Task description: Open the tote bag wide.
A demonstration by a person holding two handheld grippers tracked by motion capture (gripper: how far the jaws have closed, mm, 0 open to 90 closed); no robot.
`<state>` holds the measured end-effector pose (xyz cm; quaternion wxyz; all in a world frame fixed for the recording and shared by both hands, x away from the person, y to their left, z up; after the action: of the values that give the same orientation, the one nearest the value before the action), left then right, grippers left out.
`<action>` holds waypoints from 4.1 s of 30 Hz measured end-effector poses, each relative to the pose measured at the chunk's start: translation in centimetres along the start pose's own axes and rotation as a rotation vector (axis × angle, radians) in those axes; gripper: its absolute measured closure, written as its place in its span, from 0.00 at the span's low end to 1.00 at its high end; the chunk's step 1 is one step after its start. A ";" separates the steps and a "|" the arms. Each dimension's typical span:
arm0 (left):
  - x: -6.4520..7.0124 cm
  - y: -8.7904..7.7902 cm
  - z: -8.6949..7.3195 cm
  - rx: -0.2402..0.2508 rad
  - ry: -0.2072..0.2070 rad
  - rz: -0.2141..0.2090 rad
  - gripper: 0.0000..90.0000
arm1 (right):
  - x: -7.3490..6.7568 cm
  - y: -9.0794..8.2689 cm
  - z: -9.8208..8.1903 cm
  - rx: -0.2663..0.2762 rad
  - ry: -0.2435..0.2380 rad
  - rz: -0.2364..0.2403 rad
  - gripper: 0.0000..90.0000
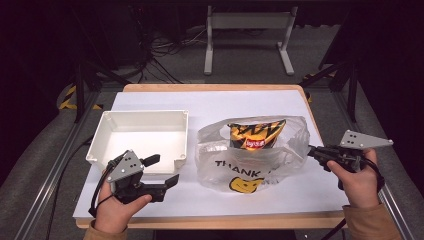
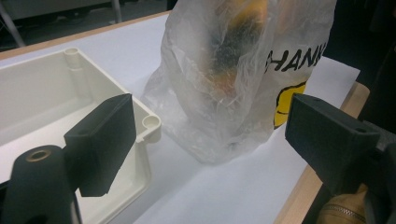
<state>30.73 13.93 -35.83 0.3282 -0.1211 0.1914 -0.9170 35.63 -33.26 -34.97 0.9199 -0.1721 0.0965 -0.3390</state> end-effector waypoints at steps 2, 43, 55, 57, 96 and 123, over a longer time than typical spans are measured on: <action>0.0 0.1 -0.1 -0.001 -0.003 -0.002 0.19 | 0.1 0.1 -0.2 -0.006 0.003 -0.002 1.00; 0.1 0.4 0.0 -0.030 0.029 -0.007 0.18 | 1.9 5.7 -9.2 -0.304 0.119 0.005 0.98; 0.9 0.6 0.4 -0.046 0.041 -0.029 0.24 | 1.8 4.4 -8.2 -0.261 0.127 0.004 0.91; 1.2 0.8 0.4 -0.063 0.041 -0.039 0.27 | 1.7 3.4 -7.7 -0.242 0.126 -0.005 0.87; 1.8 1.7 1.0 -0.046 0.074 -0.045 0.26 | 1.1 1.2 3.0 0.072 -0.042 -0.047 0.55; 1.4 1.5 0.1 -0.061 0.048 -0.028 0.26 | 3.6 4.7 4.3 0.010 -0.056 -0.065 1.00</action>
<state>30.54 11.99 -36.25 0.3068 -0.1120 0.2253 -0.9179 42.36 -31.23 -32.99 0.9116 -0.1802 0.0632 -0.3641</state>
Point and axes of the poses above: each handheld gripper's, and its own axes: y roughly forward along the jaws, z roughly out of its top, x roughly to its right, the point moved 4 cm from there along y, roughly forward along the jaws, and after that the axes turned 1 degree about y, right-handed, at the moved point
